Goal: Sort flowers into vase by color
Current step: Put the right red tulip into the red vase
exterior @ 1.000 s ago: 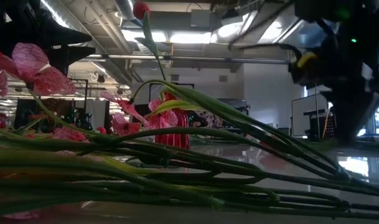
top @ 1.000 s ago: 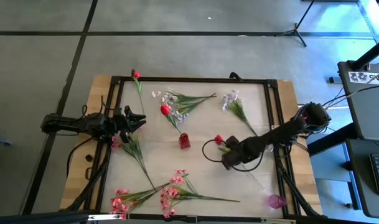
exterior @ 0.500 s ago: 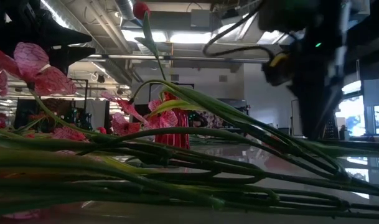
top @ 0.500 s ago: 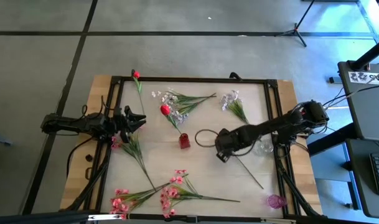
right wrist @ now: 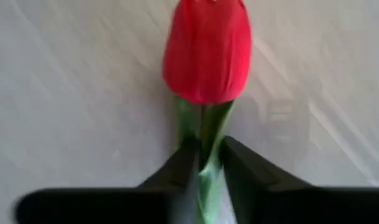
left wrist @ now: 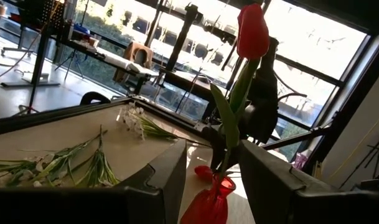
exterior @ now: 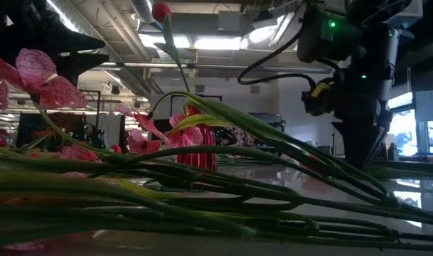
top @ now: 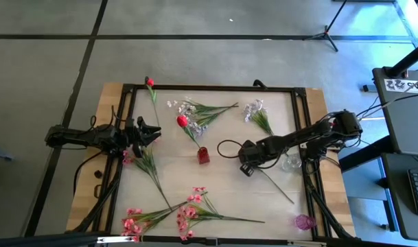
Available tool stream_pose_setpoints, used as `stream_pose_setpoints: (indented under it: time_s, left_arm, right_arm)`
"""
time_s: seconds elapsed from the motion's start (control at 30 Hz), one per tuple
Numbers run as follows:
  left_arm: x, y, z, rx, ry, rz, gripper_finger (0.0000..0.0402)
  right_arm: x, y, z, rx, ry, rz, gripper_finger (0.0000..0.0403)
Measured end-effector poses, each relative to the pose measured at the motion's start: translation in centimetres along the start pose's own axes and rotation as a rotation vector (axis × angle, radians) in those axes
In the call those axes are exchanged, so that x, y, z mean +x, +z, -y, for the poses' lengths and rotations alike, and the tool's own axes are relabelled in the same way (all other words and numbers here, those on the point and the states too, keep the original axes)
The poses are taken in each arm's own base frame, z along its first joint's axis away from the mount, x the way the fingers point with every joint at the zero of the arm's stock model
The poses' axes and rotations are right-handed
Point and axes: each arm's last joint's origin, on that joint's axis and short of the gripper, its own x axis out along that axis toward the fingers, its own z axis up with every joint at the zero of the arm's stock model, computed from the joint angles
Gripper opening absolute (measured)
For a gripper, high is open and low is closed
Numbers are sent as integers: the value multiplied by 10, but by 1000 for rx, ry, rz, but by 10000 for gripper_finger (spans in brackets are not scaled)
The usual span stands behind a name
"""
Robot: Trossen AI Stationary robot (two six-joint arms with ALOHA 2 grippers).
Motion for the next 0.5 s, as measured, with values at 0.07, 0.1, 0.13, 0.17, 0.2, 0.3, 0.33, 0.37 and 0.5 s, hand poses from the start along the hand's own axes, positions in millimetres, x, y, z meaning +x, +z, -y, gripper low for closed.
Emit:
stream_pose_setpoints:
  time_s: [0.07, 0.1, 0.13, 0.17, 0.2, 0.3, 0.33, 0.37, 0.5]
  left_arm:
    - [0, 0, 0, 0, 0, 0, 142]
    - [0, 0, 0, 0, 0, 0, 142]
    - [0, 0, 0, 0, 0, 0, 142]
    - [0, 0, 0, 0, 0, 0, 142]
    - [0, 0, 0, 0, 0, 0, 142]
    - [0, 0, 0, 0, 0, 0, 142]
    - [0, 0, 0, 0, 0, -1, 142]
    - [0, 0, 0, 0, 0, 0, 142]
    - [0, 0, 0, 0, 0, 1, 142]
  right_arm:
    - [-5, 6, -5, -27, 9, 40, 20]
    - [-10, 10, -8, -36, 17, 60, 12]
    - [-18, 14, -12, -47, 27, 84, 11]
    - [-27, 19, -15, -54, 36, 111, 16]
    - [-39, 25, -20, -67, 53, 154, 21]
    - [-85, 40, -32, -105, 99, 344, 22]
    - [-102, 43, -36, -121, 113, 429, 17]
    - [-119, 47, -38, -139, 120, 529, 11]
    - [-182, 51, -48, -205, 193, 944, 11]
